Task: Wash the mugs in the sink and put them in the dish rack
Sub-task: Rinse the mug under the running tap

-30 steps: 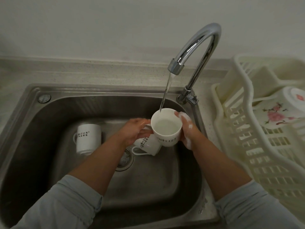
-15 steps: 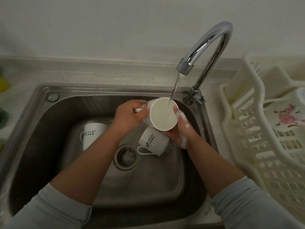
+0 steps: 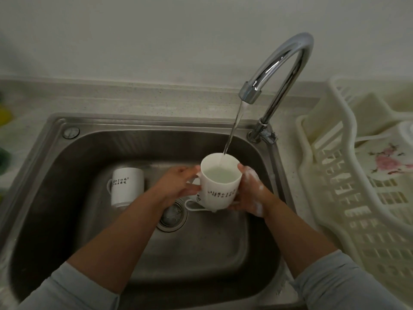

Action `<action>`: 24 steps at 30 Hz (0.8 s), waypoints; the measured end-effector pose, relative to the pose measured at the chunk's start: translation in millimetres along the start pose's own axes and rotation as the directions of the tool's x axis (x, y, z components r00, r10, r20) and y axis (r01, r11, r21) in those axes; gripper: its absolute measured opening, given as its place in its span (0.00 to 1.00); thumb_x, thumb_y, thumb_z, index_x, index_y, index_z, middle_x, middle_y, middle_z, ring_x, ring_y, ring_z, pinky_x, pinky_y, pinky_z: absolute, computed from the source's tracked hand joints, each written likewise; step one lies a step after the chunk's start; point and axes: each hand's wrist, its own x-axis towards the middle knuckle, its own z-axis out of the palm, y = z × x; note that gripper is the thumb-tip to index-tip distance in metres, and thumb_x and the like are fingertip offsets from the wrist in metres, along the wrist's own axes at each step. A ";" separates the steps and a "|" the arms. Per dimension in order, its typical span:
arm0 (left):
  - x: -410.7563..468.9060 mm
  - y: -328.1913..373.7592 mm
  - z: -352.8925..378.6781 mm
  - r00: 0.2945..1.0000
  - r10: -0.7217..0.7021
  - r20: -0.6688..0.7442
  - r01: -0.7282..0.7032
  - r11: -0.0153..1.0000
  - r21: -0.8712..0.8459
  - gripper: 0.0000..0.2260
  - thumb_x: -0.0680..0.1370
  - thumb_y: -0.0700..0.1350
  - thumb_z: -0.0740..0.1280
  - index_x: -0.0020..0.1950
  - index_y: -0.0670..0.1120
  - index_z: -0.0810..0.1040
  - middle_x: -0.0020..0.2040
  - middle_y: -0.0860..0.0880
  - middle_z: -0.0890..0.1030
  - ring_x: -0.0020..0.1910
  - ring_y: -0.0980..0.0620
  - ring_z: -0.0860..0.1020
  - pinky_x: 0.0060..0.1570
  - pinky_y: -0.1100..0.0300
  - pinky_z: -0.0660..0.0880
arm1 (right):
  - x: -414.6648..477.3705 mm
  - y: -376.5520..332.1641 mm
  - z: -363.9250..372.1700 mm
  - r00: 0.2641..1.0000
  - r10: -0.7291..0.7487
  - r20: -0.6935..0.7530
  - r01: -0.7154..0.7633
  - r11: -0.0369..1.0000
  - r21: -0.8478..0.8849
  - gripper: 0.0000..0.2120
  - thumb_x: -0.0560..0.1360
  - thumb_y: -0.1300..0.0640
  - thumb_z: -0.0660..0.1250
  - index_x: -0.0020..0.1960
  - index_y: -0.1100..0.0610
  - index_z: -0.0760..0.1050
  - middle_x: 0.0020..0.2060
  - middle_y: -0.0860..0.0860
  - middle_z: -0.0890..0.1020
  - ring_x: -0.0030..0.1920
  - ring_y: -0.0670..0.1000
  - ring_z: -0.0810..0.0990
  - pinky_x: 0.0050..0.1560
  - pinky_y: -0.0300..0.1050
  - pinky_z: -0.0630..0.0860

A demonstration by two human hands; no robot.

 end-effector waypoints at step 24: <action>16.9 -20.7 -9.3 0.994 0.070 -0.083 -0.076 0.995 -0.069 0.06 0.78 0.43 0.64 0.48 0.41 0.75 0.52 0.44 0.80 0.47 0.48 0.82 0.43 0.58 0.78 | 12.1 6.2 17.7 0.996 -0.012 -0.093 0.014 1.000 0.023 0.05 0.79 0.46 0.57 0.51 0.44 0.69 0.59 0.53 0.72 0.59 0.57 0.72 0.50 0.54 0.74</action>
